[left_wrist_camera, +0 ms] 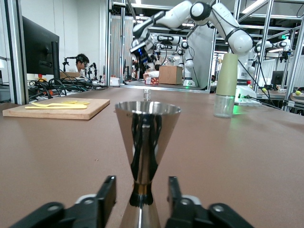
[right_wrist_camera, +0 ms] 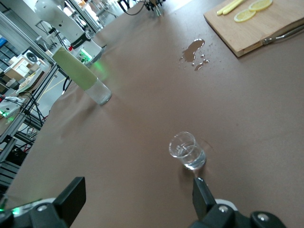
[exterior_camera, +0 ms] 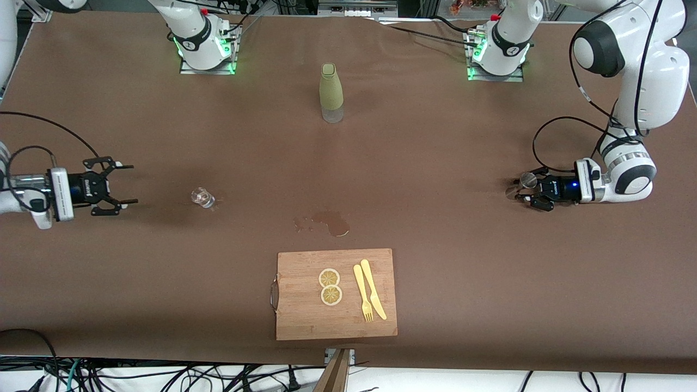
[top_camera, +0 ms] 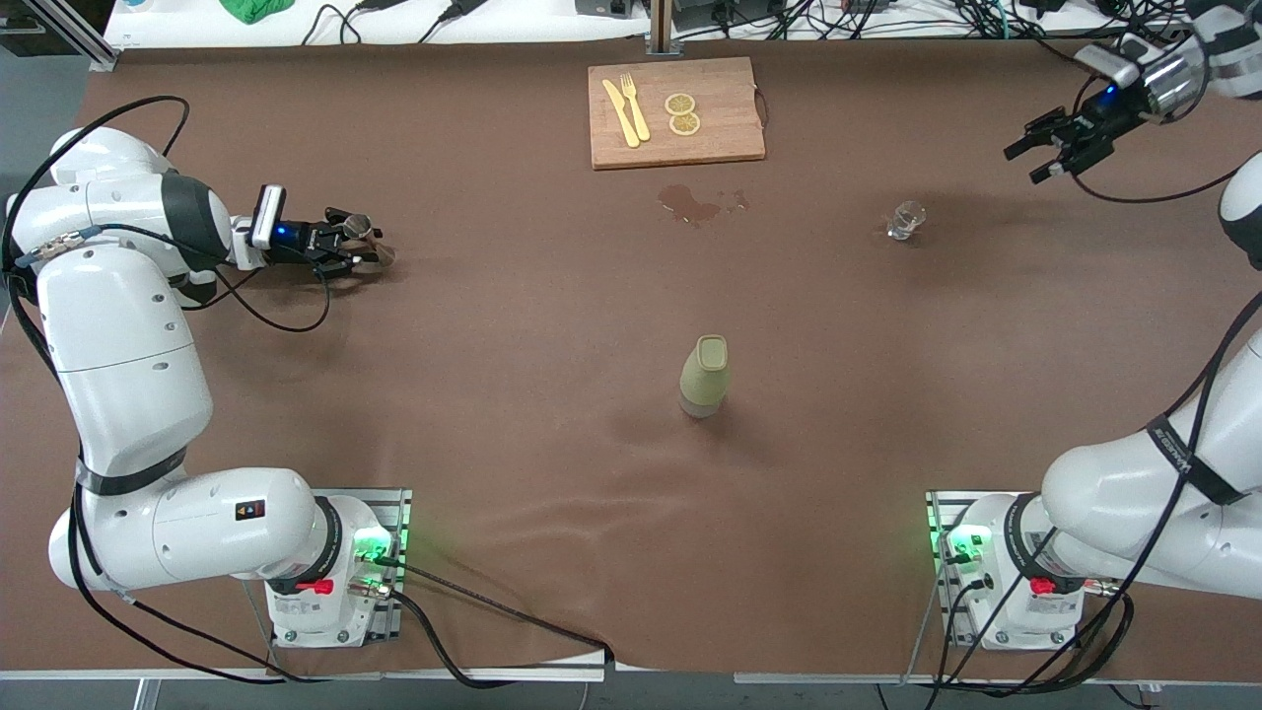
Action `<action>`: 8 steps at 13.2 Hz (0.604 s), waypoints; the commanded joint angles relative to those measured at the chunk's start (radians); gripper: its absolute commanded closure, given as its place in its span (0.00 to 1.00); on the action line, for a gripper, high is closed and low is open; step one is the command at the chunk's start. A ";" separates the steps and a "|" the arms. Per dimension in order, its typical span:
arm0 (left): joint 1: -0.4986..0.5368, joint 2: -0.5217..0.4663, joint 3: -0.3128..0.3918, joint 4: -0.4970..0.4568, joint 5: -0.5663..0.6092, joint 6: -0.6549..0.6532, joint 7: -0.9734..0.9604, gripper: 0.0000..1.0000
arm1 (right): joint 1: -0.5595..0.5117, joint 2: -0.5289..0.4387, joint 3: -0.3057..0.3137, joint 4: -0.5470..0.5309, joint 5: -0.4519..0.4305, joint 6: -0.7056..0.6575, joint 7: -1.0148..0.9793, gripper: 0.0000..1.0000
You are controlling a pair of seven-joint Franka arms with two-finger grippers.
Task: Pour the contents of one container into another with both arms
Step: 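Withdraw the right gripper while the left gripper sets down the jigger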
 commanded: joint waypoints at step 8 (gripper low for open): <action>-0.045 -0.077 0.011 0.203 0.270 0.255 -0.597 0.00 | 0.237 -0.349 -0.006 -0.034 -0.308 0.045 0.791 0.00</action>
